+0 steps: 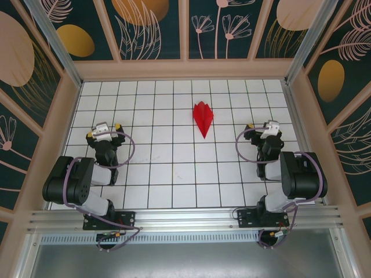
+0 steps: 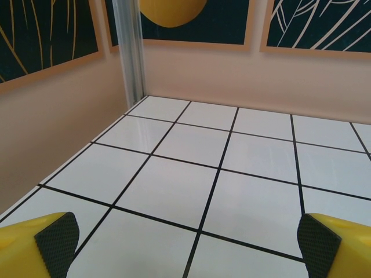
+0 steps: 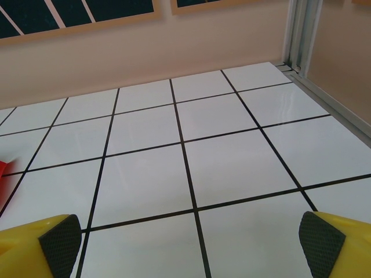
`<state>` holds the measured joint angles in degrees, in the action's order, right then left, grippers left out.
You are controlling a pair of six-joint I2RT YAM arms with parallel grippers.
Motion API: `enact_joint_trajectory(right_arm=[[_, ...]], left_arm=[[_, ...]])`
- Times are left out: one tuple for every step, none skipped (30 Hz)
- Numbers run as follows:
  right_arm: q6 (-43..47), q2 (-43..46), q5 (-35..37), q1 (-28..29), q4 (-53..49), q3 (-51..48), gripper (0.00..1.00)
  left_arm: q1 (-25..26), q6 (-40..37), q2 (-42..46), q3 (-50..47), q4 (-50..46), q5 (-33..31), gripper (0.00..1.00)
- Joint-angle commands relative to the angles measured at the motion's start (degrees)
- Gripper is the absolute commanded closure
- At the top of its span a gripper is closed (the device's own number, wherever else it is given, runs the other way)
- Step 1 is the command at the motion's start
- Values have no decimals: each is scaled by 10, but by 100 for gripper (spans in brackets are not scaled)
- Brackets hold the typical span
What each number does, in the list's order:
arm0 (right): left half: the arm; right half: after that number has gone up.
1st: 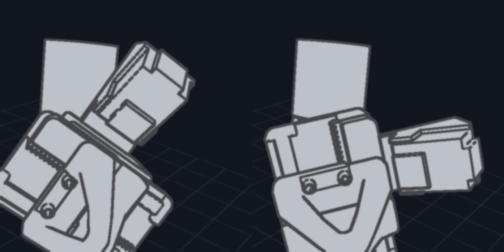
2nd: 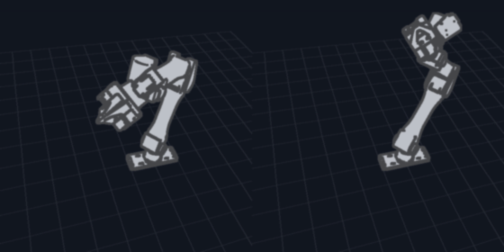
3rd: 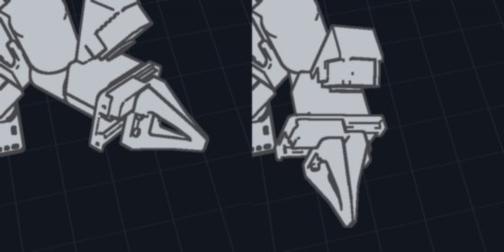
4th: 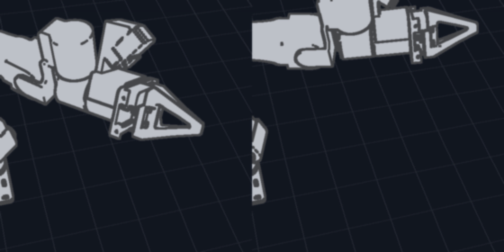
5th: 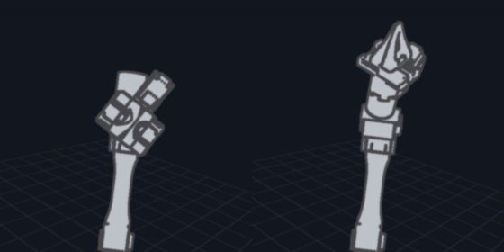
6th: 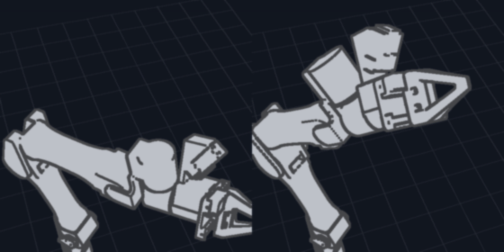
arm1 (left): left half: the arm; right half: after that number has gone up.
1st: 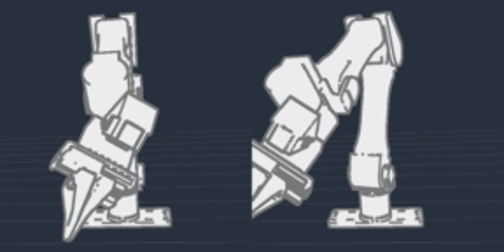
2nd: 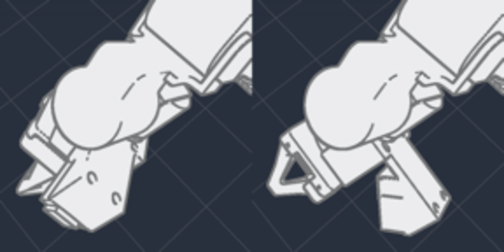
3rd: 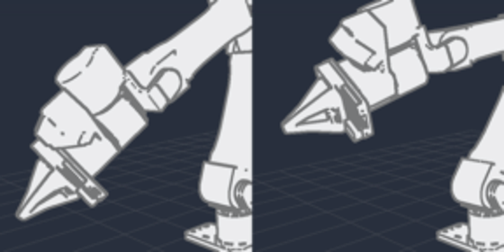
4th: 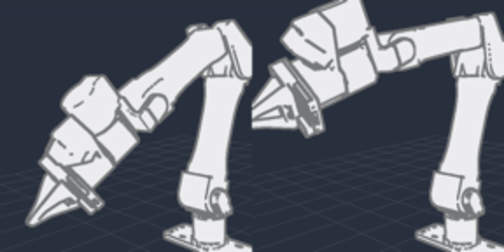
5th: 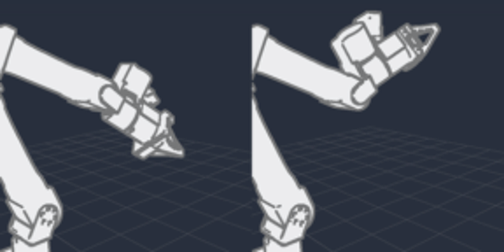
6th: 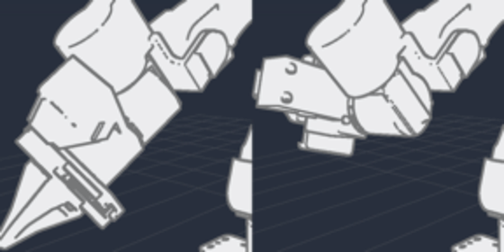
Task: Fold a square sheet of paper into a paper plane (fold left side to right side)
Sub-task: Reset both arms
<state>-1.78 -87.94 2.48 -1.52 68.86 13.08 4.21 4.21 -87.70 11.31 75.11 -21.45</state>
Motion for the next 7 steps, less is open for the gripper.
enact_joint_trajectory(right_arm=[[8,-4,-7,2,32,-1,1],[8,-3,-8,2,32,-1,1],[7,-4,-7,1,32,0,1],[7,-3,-9,1,31,-1,1],[7,-3,-10,2,31,0,1],[7,-3,-10,1,31,0,1],[7,-3,-10,2,31,-1,1]], left_arm=[[-3,9,2,1,29,4,2],[-3,9,2,1,30,3,2],[-3,9,2,1,29,4,2],[-3,9,1,1,29,4,2],[-3,9,2,1,29,4,1],[-3,9,2,1,29,4,2],[-3,9,1,1,30,4,2]])
